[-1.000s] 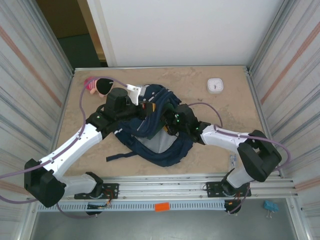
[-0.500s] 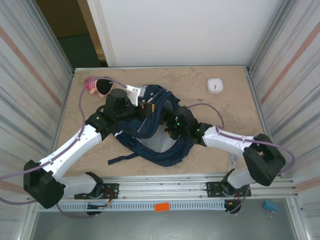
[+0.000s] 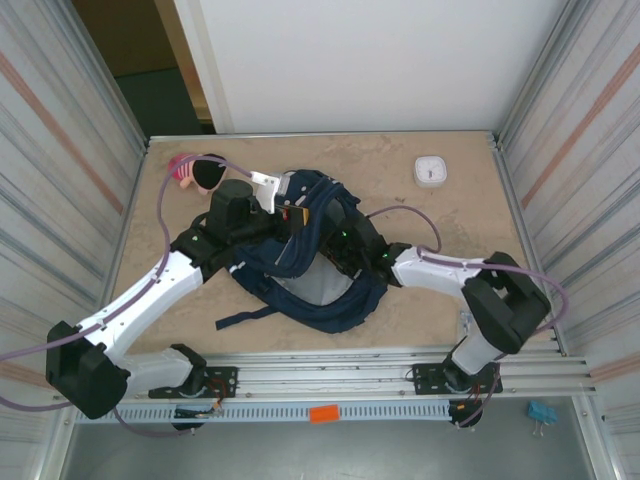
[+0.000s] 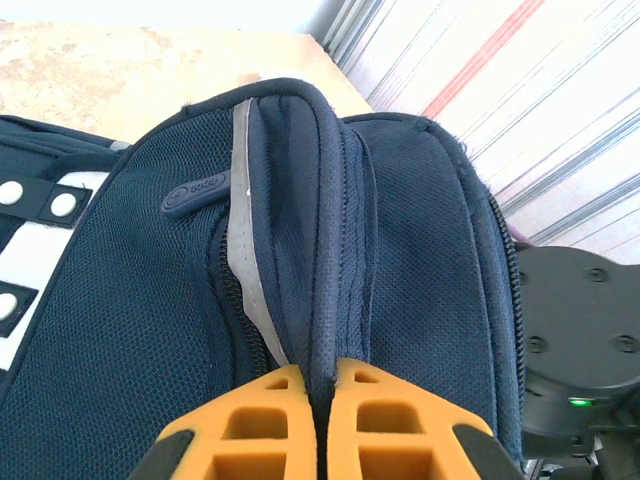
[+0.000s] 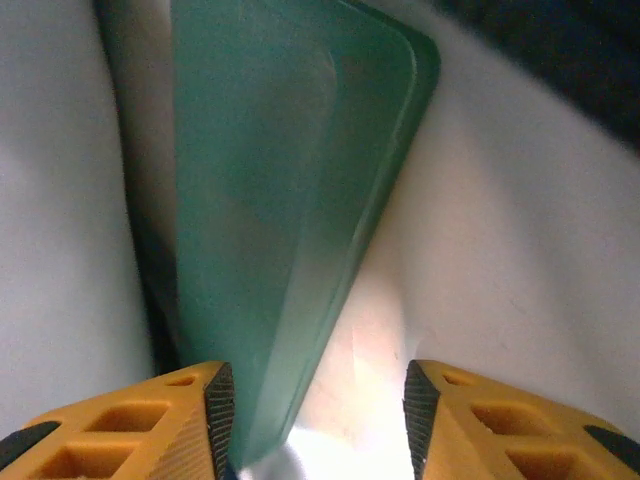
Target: Pack books, pencil case, and school supplies into a backpack
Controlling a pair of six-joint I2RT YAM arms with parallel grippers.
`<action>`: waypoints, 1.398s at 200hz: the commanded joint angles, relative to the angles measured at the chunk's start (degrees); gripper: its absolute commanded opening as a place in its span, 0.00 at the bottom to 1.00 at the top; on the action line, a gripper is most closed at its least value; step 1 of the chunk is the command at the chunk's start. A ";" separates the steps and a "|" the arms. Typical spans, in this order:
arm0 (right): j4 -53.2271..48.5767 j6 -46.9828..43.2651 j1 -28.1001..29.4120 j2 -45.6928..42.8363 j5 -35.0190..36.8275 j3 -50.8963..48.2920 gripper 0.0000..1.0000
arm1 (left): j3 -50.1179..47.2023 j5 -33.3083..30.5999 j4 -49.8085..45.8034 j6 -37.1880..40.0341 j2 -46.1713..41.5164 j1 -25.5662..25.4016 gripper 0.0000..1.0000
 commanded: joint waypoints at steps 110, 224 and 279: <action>12.73 -3.44 3.98 17.56 1.00 16.37 0.29 | 1.00 1.39 6.23 4.17 -3.90 1.24 0.00; -26.17 -22.34 -2.92 -18.73 12.21 2.40 0.66 | -6.71 -5.64 -0.81 2.66 -13.59 7.86 0.00; -48.42 -35.00 -20.00 -19.66 7.73 2.43 0.80 | -9.99 -7.38 -3.35 1.73 -17.64 8.43 0.00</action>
